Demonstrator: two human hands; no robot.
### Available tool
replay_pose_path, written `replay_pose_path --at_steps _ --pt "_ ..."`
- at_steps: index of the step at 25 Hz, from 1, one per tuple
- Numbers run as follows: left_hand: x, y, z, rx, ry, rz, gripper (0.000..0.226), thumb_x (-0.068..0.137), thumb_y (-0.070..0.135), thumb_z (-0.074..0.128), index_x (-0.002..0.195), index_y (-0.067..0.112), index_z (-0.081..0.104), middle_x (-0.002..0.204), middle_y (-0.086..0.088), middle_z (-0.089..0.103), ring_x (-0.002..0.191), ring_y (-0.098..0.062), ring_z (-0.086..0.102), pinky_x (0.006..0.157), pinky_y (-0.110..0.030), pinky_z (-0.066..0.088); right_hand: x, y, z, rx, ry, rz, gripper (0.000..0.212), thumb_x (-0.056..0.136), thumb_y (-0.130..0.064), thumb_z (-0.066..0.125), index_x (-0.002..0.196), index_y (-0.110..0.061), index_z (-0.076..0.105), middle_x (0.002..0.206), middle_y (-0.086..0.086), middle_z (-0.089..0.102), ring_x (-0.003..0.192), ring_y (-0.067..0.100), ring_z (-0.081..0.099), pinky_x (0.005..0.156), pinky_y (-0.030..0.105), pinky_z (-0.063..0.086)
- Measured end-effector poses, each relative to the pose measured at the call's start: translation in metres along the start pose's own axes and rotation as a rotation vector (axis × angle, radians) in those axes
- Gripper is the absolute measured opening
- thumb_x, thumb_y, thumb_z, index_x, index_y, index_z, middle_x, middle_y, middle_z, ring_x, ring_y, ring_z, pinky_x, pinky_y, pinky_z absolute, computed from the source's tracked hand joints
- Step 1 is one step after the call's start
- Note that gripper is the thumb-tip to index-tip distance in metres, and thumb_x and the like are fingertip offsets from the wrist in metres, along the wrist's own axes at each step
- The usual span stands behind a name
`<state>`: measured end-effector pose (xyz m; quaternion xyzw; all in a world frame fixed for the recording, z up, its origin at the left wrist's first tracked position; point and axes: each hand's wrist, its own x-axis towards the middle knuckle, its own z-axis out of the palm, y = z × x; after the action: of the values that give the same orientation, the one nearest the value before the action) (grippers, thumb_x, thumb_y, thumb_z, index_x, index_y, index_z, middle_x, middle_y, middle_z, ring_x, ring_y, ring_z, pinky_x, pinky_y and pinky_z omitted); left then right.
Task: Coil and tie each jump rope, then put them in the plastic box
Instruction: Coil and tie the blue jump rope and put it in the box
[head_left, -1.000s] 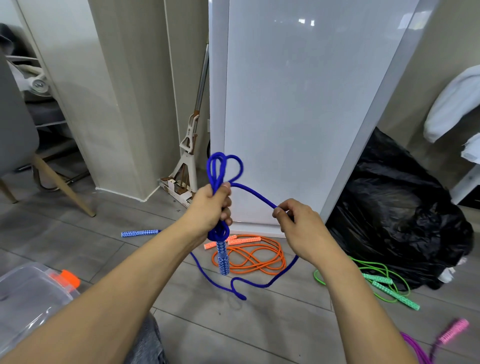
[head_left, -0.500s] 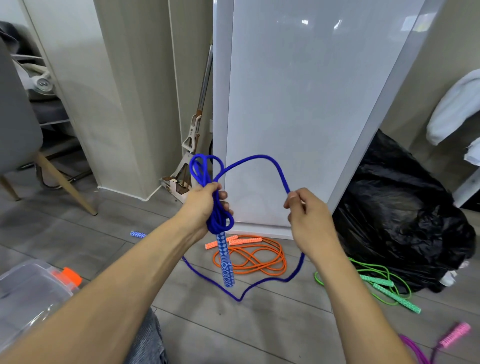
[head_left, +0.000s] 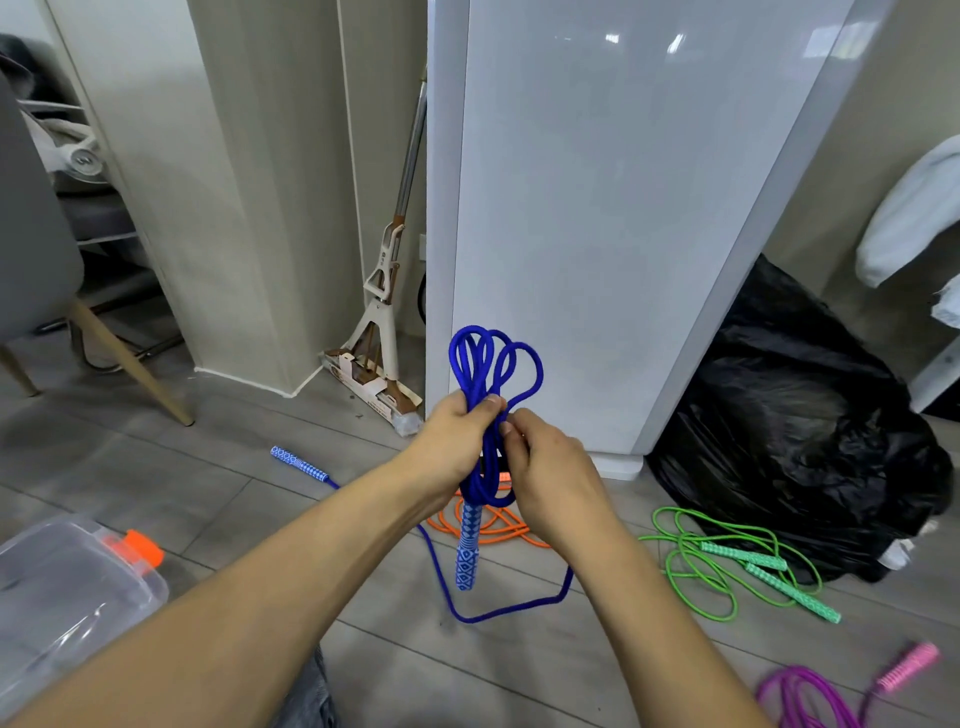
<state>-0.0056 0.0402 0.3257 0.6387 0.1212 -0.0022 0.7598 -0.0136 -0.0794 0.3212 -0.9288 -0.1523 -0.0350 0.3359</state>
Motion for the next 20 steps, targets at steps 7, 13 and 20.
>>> replay_pose_path --at_steps 7,13,20 --pt "0.001 0.001 -0.008 -0.025 -0.086 -0.089 0.018 0.100 0.019 0.055 0.097 0.004 0.065 0.074 -0.008 0.067 0.064 -0.016 0.066 0.057 -0.027 0.054 -0.002 0.004 0.000 -0.095 -0.007 -0.079 0.021 0.105 -0.038 0.033 0.104 -0.031 0.052 0.083 -0.002 0.067 0.078 0.027 0.059 0.065 0.040 0.047" --pt "0.004 0.004 -0.010 0.020 -0.064 -0.091 0.017 0.101 0.017 0.055 0.089 0.006 0.061 0.072 -0.009 0.061 0.061 -0.016 0.060 0.052 -0.025 0.051 -0.002 0.004 0.004 -0.073 -0.063 -0.113 0.023 0.106 -0.037 0.030 0.112 -0.028 0.051 0.087 0.001 0.068 0.077 0.029 0.058 0.065 0.042 0.046" --pt "0.024 0.014 -0.024 -0.406 0.160 0.026 0.017 0.104 0.010 0.042 0.088 0.008 0.046 0.064 -0.004 0.047 0.043 -0.015 0.051 0.047 -0.029 0.052 0.000 0.007 -0.004 0.006 -0.340 0.000 0.032 0.104 -0.033 0.036 0.079 -0.022 0.054 0.062 -0.006 0.056 0.058 0.017 0.053 0.061 0.032 0.043"
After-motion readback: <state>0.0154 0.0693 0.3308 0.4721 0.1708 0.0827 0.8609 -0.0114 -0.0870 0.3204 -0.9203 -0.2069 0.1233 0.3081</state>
